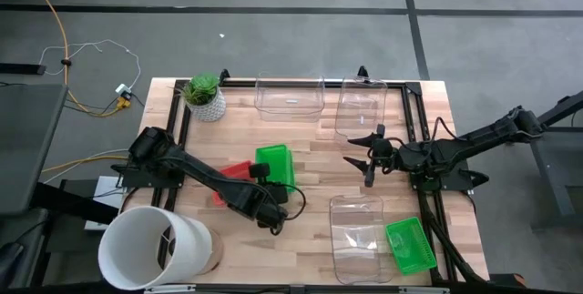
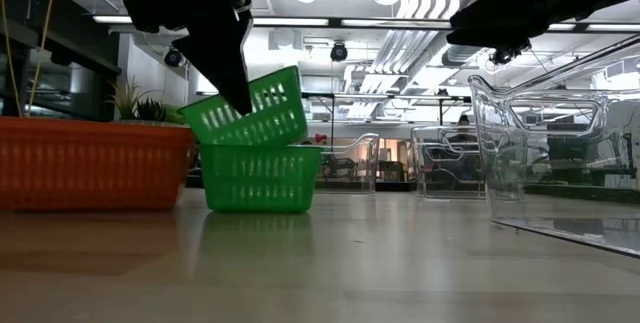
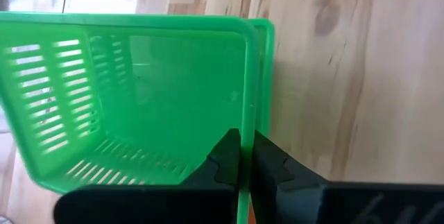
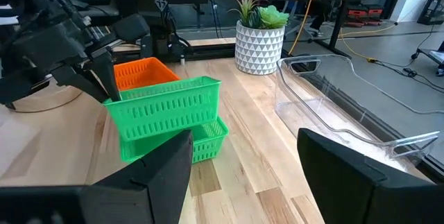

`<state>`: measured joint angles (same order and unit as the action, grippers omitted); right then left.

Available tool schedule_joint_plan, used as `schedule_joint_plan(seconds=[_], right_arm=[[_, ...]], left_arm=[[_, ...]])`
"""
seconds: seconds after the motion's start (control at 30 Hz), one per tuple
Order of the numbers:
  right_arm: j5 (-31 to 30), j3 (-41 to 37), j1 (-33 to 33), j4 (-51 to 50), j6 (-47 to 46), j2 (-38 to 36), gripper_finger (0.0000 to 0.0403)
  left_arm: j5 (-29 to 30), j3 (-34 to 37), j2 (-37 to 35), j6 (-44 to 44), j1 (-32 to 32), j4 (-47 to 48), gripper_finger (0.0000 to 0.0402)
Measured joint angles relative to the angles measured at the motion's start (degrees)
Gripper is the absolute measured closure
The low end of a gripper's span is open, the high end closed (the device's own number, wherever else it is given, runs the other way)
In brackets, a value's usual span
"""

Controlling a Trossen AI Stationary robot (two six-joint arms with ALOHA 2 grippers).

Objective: Stack baskets by color
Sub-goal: Stack the top green bin on top of the middle green bin, then stack the right green bin on top of the top green bin

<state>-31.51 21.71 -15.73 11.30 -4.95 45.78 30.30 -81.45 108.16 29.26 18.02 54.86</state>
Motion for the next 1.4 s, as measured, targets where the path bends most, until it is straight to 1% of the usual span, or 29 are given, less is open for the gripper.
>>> schedule_joint_plan(seconds=[0.1, 0.3, 0.43, 0.6, 0.8, 0.93, 1.1, 1.2, 1.27, 1.4], right_arm=[[0.0, 0.0, 0.0, -0.1, 0.0, 0.0, 0.0155], [0.0, 0.0, 0.0, -0.5, 0.0, 0.0, 0.0155], [-0.8, 0.0, 0.0, -1.7, 0.0, 0.0, 0.0155], [-2.9, 0.0, 0.0, -2.2, 0.0, 0.0, 0.0155], [-2.9, 0.0, 0.0, -2.2, -0.1, 0.0, 0.0155], [-2.8, 0.0, 0.0, -2.2, -0.1, 0.0, 0.0155], [-2.8, 0.0, 0.0, -2.2, -0.2, 0.0, 0.0155], [-2.8, 0.0, 0.0, -2.2, -0.7, 0.0, 0.0155], [-2.8, 0.0, 0.0, -2.2, -1.1, 0.0, 0.0155], [-2.5, 0.0, 0.0, -2.4, -1.2, 0.0, 0.0155]], left_arm=[[-1.4, 0.0, 0.0, -1.2, -0.6, 0.5, 0.0401], [-1.6, 0.0, 0.0, -4.0, -1.3, 0.6, 0.04], [-1.6, 0.0, 0.0, -5.9, -1.3, 0.6, 0.0391], [-1.6, 0.0, 0.0, -6.7, -1.3, 0.6, 0.0362], [-1.2, 0.0, 0.0, -8.0, -1.3, 0.6, 0.0308], [0.8, -0.6, 0.0, -9.8, -1.3, 1.8, 0.0272], [2.3, -5.4, -0.2, -11.9, -1.5, 7.7, 0.0242], [3.1, -7.5, -1.4, -13.7, -1.5, 9.5, 0.0236], [5.0, -7.5, -3.3, -14.5, -1.5, 9.7, 0.0235], [9.5, -5.0, -8.5, -13.3, -1.5, 8.4, 0.0236]])
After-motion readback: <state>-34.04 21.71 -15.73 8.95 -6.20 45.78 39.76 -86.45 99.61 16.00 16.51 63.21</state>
